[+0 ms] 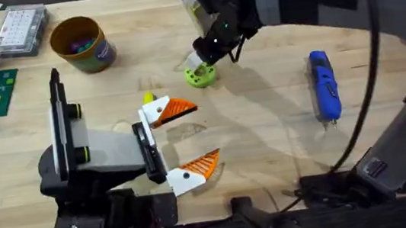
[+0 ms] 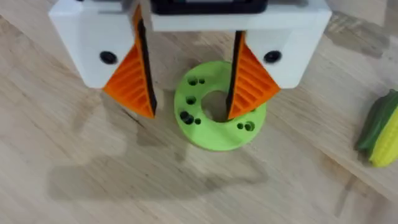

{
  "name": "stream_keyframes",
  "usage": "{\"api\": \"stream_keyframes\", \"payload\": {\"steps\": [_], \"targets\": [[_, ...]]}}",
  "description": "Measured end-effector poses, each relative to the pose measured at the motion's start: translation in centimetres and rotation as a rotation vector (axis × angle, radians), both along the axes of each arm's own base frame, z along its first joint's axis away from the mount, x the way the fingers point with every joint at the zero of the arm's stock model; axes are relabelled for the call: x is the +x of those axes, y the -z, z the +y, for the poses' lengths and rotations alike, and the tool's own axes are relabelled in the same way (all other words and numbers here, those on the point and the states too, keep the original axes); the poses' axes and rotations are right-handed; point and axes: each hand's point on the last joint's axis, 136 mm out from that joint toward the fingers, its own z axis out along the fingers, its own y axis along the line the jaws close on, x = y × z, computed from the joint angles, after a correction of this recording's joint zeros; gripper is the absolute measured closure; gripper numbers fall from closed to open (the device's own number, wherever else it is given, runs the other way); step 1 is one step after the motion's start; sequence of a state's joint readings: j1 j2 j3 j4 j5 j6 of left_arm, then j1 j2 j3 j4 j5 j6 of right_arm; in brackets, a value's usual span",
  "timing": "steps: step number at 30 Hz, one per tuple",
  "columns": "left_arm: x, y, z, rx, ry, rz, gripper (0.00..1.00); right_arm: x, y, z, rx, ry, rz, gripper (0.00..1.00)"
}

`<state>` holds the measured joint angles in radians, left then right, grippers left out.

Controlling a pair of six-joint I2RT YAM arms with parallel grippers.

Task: Pick up the gripper from the table and insert it into the empty holder that is missing its gripper. Then pick up a screw, insert it into the mounting hole, and use the screwdriver to tighten it. Finally, clean up the table by picking up the vegetable and placing it into the bucket.

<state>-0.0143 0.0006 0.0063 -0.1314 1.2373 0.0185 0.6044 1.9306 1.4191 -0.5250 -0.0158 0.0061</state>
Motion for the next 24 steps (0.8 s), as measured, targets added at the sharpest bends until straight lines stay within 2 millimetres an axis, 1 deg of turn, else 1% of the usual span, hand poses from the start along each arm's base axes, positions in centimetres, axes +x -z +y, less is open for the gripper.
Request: {"api": "stream_keyframes", "payload": {"steps": [2,8,9,11,12,14,18,24], "targets": [[-0.01,0.0,0.0,0.0,0.0,0.0,0.011,0.12,0.81,0.16,-0.004,-0.002,0.007,0.355],[0.0,0.0,0.0,0.0,0.0,0.0,0.011,0.3,0.74,0.28,0.001,-0.003,-0.002,0.358],[0.0,0.0,0.0,0.0,0.0,0.0,0.011,0.33,0.72,0.3,0.0,-0.006,-0.004,0.38],[0.0,0.0,0.0,0.0,0.0,0.0,0.011,0.41,0.68,0.36,0.003,-0.007,-0.008,0.546],[0.0,0.0,0.0,0.0,0.0,0.0,0.011,0.43,0.66,0.37,0.003,-0.009,-0.01,0.601],[-0.01,0.0,0.0,0.0,0.0,0.0,0.011,0.45,0.66,0.38,0.004,-0.008,-0.01,0.658],[0.0,0.0,0.0,0.0,0.0,0.0,0.011,0.44,0.66,0.38,0.003,-0.008,-0.01,0.677],[-0.01,0.0,0.0,0.0,0.0,0.0,0.011,0.45,0.66,0.38,0.003,-0.008,-0.01,0.655]]}}
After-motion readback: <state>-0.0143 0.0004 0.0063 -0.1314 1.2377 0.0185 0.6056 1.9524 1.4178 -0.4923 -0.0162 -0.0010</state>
